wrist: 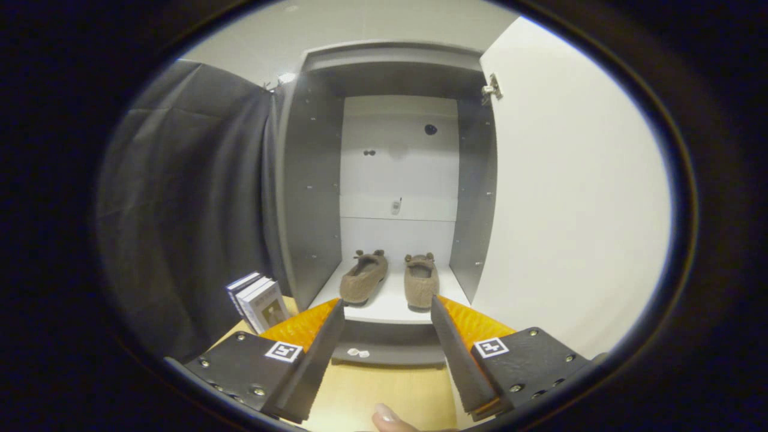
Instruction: Open the shoe cabinet door, grab the shoes and put them into the shoe cabinet, then close the shoe cabinet door.
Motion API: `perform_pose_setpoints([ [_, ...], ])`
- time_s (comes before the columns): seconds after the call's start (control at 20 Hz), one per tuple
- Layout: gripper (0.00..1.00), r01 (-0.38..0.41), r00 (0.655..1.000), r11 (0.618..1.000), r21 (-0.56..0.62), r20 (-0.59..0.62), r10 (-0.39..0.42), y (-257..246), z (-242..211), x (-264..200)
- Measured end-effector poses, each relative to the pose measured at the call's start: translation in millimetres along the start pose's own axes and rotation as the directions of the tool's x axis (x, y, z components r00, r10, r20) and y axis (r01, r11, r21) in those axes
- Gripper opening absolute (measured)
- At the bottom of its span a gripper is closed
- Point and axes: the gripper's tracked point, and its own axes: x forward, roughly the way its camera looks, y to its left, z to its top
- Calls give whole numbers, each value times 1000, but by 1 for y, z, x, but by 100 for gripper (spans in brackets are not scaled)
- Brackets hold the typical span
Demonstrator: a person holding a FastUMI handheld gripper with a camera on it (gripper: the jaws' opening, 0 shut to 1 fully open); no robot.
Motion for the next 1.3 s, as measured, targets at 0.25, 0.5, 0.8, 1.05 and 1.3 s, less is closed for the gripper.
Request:
perform_pose_setpoints([
  [0.25, 89, 9, 998, 1000, 10, 66, -9, -1, 7, -92],
  [0.5, 89, 170, 975, 976, 135, 121, -186, -55, 5, -174],
  [0.8, 89, 328, 923, 923, 200, 140, -359, -152, 5, -238],
  [1.05, 89, 315, 934, 939, 140, 129, -333, -224, 3, -228],
  [1.3, 91, 140, 980, 982, 131, 120, -156, -249, 1, -178],
])
